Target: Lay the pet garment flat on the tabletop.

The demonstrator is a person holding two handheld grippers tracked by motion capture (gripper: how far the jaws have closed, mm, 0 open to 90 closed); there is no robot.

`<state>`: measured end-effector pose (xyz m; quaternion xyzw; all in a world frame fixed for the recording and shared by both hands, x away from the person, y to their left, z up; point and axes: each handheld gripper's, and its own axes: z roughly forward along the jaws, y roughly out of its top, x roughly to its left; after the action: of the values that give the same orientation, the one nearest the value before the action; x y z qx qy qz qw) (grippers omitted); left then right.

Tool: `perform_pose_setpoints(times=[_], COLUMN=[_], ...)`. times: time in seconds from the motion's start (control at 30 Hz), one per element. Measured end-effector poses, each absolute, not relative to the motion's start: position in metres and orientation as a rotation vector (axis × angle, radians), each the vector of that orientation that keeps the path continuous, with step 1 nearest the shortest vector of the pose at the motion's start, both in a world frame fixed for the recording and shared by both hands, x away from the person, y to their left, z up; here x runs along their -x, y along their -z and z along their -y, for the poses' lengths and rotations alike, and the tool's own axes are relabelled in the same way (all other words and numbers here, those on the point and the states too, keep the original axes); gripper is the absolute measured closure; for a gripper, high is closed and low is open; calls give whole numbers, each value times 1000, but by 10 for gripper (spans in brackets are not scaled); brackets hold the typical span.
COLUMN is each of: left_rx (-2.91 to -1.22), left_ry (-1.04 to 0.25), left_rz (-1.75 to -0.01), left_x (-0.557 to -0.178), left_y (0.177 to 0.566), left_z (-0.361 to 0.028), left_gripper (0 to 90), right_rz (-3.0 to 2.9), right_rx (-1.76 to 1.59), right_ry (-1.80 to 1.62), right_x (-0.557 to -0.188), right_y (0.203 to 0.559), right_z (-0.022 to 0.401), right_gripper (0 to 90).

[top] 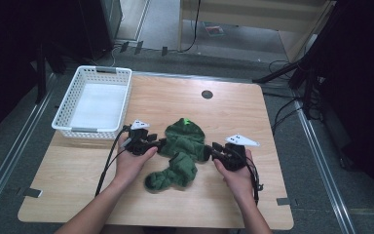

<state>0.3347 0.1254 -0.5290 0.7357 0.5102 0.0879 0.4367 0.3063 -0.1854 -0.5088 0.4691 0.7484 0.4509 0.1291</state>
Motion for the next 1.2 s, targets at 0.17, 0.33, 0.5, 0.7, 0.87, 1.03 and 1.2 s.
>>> perform_pose_setpoints(times=[0.17,0.33,0.5,0.7,0.87,1.03,1.2], left_rx=[-1866,-1876,-1883,-1913,-1942,-1862,-1768], left_ry=[-176,-106,-90,-92,-132,-215,-241], left_rz=[-1242,-1177,-1189,-1244,-1235,-1235,-1182], left_x=[-330,-329,-329,-330,-328,-323,-325], left_y=[539,540,537,541,540,527,512], left_z=[-120,-120,-125,-132,-131,-136,-124], left_gripper=[601,837,881,890,887,663,723], right_rz=[-2225,-2235,-2163,-2153,-2196,-2111,-2066], right_rx=[-1378,-1406,-1384,-1443,-1443,-1429,-1353], right_ry=[-1259,-1279,-1302,-1230,-1145,-1252,-1328], right_x=[-304,-310,-309,-310,-311,-306,-313], right_y=[528,536,527,529,540,520,496], right_z=[175,166,165,179,180,184,170], right_gripper=[650,769,858,867,846,648,734])
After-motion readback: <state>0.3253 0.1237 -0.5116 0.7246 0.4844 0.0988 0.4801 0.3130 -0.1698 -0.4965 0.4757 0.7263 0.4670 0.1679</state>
